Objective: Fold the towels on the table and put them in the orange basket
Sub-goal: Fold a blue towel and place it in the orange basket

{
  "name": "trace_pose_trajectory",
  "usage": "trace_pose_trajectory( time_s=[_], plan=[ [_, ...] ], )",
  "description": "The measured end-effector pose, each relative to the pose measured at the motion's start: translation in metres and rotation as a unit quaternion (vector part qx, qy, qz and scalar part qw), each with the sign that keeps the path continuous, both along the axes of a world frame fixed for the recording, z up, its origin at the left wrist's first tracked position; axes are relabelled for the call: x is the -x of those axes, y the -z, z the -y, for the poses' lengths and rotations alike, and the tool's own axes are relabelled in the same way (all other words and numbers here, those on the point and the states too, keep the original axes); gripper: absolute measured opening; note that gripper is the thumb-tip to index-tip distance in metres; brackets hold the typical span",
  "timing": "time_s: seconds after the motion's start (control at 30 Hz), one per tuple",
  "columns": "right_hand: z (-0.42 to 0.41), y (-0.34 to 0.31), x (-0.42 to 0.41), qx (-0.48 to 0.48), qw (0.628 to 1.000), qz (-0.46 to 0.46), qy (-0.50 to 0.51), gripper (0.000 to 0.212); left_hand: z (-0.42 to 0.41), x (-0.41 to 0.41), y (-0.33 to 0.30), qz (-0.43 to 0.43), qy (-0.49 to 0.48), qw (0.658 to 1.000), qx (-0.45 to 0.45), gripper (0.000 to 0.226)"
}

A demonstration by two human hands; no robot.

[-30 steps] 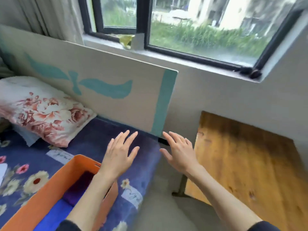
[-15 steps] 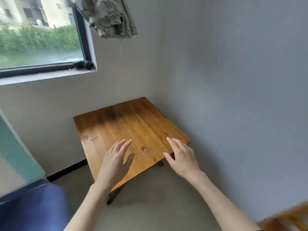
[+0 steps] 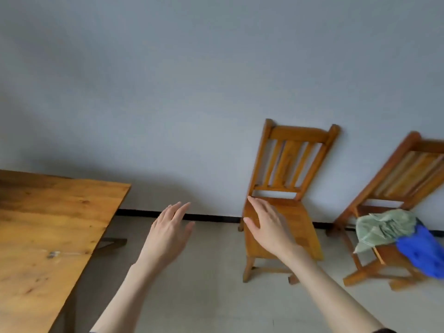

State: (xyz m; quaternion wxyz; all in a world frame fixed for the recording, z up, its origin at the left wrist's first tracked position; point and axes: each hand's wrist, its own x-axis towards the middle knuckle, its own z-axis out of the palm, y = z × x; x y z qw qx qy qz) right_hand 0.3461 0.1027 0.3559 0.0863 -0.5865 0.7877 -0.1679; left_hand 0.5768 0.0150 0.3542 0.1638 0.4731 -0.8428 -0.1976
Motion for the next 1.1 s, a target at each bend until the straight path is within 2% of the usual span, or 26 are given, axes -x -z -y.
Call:
trace_pose_trajectory(
  time_s=[0.17,0.33,0.63,0.93,1.1],
  plan=[
    [-0.070,0.001,0.084,0.004,0.993,0.031,0.114,0.058,-0.020,0.106,0.001,0.005,0.106,0.994,-0.004,0.048],
    [-0.144,0.001,0.183,0.009,0.984,0.005,0.180,0.056,-0.055,0.237,-0.003,0.000,0.191,0.982,0.014,0.048],
    [-0.273,0.017,0.335,0.004,0.954,0.034,0.297,0.051,-0.155,0.440,0.024,0.024,0.326,0.945,-0.032,0.049],
    [-0.299,0.064,0.478,-0.007,0.928,0.078,0.364,0.046,-0.166,0.607,0.065,0.067,0.369,0.925,-0.064,0.047],
    [-0.286,0.093,0.579,-0.068,0.912,0.108,0.389,0.050,-0.158,0.713,0.109,0.094,0.385,0.911,-0.114,0.045]
  ],
)
